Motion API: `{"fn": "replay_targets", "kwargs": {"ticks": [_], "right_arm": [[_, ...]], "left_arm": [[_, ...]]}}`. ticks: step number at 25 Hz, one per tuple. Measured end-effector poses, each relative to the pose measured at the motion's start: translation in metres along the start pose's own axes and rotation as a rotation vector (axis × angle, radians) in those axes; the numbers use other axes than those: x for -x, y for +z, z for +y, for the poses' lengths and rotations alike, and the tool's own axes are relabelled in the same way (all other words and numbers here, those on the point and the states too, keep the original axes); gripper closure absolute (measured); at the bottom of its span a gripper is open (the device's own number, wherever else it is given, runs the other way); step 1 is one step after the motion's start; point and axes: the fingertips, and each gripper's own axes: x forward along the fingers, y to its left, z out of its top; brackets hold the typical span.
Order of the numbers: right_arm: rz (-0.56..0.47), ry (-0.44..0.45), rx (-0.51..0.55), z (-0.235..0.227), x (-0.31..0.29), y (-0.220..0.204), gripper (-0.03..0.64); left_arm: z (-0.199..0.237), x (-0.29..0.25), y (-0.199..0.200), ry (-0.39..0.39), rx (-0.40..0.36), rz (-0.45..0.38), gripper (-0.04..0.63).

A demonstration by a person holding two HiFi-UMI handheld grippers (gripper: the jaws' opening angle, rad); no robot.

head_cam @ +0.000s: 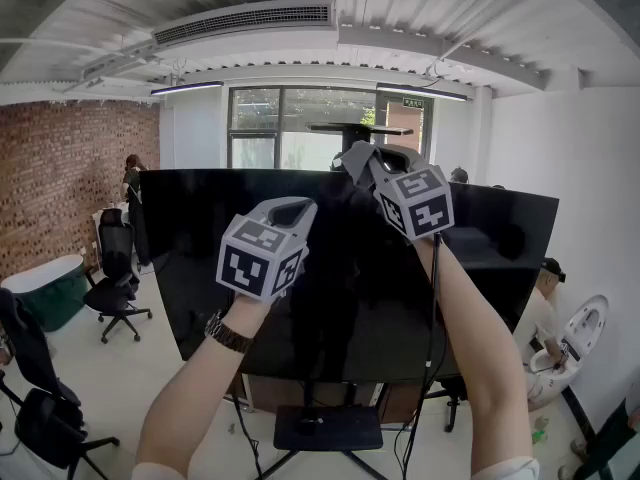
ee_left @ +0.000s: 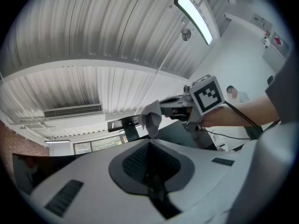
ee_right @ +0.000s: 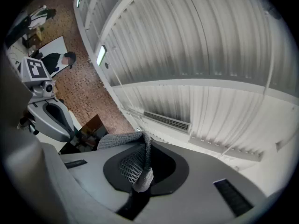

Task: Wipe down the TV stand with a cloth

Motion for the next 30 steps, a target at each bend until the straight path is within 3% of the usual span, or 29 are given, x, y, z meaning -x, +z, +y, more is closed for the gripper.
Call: {"fn": "replay_targets", "kwargs": {"ticks": [4,9,13,20,22,24,27,30], "right_arm": [[0.029,0.061,0.114,0.004,-0.063,-0.007,0.611],[0.241,0.121,0.303,0.008,-0.136,-0.062,0.611],[0.39,0.046,0.359,-0.03,-0.143,-0.112,0.611],[0.507,-0.165,0.308,-0.119,-0.089,-0.14,0.611],[0.451,-0.234,0.236,-0.126,-0.051,-0.126,0.611],[0.325,-0.232,0.192,-0.099,-0.007,-0.108,0.611],[0.149,-0.157,0.112,-0.021,0.044,-0.113,0.611],[0.071,-0.117,-0.046,0.074,0.078,-0.164,0.611]], "left_arm": [[-0.004,-0.018,-0.006,-0.02,-0.011,0.003,0.574],[0.007,-0.024,-0.018,0.015,-0.087,0.021,0.574],[0.019,-0.025,-0.027,0.028,-0.096,0.033,0.574],[0.027,-0.036,-0.052,-0.008,-0.025,0.043,0.574],[0.016,-0.024,-0.055,-0.045,-0.003,0.032,0.572],[-0.001,-0.01,-0.067,-0.074,0.025,0.024,0.572],[-0.02,-0.003,-0.109,-0.1,0.067,0.018,0.572],[-0.034,0.002,-0.179,-0.129,0.071,0.048,0.572]]}}
